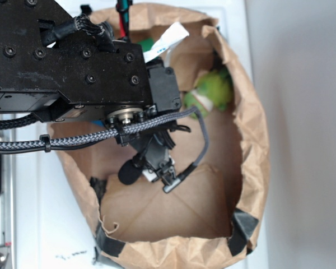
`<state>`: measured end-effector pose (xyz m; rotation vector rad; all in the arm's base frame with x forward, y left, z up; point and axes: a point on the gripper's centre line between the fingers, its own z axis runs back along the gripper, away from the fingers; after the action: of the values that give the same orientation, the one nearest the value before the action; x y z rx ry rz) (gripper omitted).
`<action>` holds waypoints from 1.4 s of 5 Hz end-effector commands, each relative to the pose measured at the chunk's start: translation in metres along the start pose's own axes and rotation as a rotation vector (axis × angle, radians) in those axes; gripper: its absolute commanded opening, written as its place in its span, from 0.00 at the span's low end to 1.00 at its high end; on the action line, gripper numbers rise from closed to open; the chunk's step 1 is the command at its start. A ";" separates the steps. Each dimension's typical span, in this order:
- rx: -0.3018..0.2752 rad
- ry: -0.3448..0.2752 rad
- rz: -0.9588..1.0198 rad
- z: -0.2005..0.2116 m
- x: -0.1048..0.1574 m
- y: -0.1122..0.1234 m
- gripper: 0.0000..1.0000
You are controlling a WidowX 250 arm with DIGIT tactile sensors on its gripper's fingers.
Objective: Grab the blue block.
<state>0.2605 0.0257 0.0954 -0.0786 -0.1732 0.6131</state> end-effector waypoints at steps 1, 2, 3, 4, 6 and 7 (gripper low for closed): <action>-0.020 -0.023 -0.011 0.006 0.006 0.001 1.00; -0.013 -0.045 -0.014 -0.006 0.013 0.016 1.00; 0.007 -0.072 -0.020 -0.012 0.021 0.024 1.00; 0.020 -0.093 -0.017 -0.009 0.023 0.024 1.00; 0.068 -0.177 -0.082 -0.023 0.033 0.036 1.00; 0.097 -0.202 -0.164 -0.028 0.036 0.044 1.00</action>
<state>0.2652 0.0713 0.0594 0.0909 -0.3179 0.4608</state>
